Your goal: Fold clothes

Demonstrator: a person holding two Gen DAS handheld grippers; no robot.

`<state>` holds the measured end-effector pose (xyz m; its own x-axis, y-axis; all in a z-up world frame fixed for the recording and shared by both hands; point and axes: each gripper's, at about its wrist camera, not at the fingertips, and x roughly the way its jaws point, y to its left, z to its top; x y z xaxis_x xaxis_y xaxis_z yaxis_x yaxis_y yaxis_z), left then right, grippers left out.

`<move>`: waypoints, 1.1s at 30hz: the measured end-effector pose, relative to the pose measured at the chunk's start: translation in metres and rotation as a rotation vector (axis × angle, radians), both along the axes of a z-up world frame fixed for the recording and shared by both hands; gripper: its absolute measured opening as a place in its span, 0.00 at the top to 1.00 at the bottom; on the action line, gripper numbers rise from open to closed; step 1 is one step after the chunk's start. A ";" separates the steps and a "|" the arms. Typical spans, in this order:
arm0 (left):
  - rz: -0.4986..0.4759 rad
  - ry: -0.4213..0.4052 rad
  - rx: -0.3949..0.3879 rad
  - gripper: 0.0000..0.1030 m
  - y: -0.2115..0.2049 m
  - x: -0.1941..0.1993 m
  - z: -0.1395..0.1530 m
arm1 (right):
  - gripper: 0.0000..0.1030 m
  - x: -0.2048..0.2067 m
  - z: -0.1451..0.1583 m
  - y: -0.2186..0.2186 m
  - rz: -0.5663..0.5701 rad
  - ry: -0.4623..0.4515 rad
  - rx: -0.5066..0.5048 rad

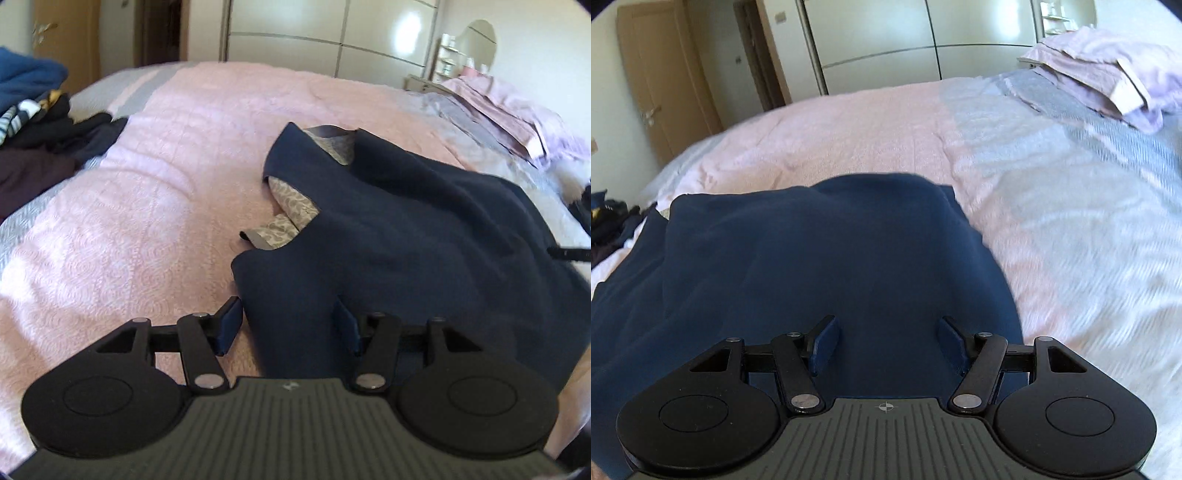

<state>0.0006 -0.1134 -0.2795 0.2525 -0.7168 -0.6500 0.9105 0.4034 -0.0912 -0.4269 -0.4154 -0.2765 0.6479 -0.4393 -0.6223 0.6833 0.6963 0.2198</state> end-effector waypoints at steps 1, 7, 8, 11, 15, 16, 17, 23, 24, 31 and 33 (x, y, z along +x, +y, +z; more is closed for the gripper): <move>0.001 -0.004 -0.013 0.50 0.000 0.001 -0.003 | 0.38 -0.005 -0.001 0.000 -0.005 -0.022 -0.003; -0.007 -0.045 -0.066 0.50 -0.006 0.003 -0.015 | 0.38 -0.041 -0.001 -0.002 -0.069 -0.133 -0.015; -0.012 -0.050 -0.061 0.52 -0.009 0.002 -0.017 | 0.38 -0.047 0.001 -0.003 -0.087 -0.138 -0.019; -0.020 -0.074 -0.041 0.53 -0.018 -0.002 -0.019 | 0.38 -0.068 0.004 -0.002 -0.139 -0.140 -0.035; -0.018 -0.136 -0.026 0.57 -0.021 -0.008 -0.011 | 0.38 -0.087 0.014 0.019 -0.087 -0.116 -0.085; -0.038 -0.182 -0.027 0.60 -0.019 -0.016 -0.005 | 0.38 -0.089 0.018 0.028 -0.047 -0.106 -0.103; -0.059 -0.228 -0.029 0.60 -0.017 -0.023 0.001 | 0.38 -0.092 0.022 0.037 -0.008 -0.095 -0.121; -0.276 -0.421 -0.038 0.55 0.015 -0.082 0.028 | 0.39 -0.084 0.026 0.101 0.253 0.105 -0.293; -0.330 -0.465 -0.035 0.53 0.020 -0.095 0.030 | 0.39 -0.079 0.023 0.113 0.300 0.159 -0.332; -0.715 -0.779 0.025 0.41 0.031 -0.181 0.009 | 0.41 -0.042 0.001 0.162 0.521 0.454 -0.577; -0.785 -0.900 0.062 0.42 0.024 -0.199 -0.009 | 0.81 -0.034 0.005 0.155 0.517 0.466 -0.603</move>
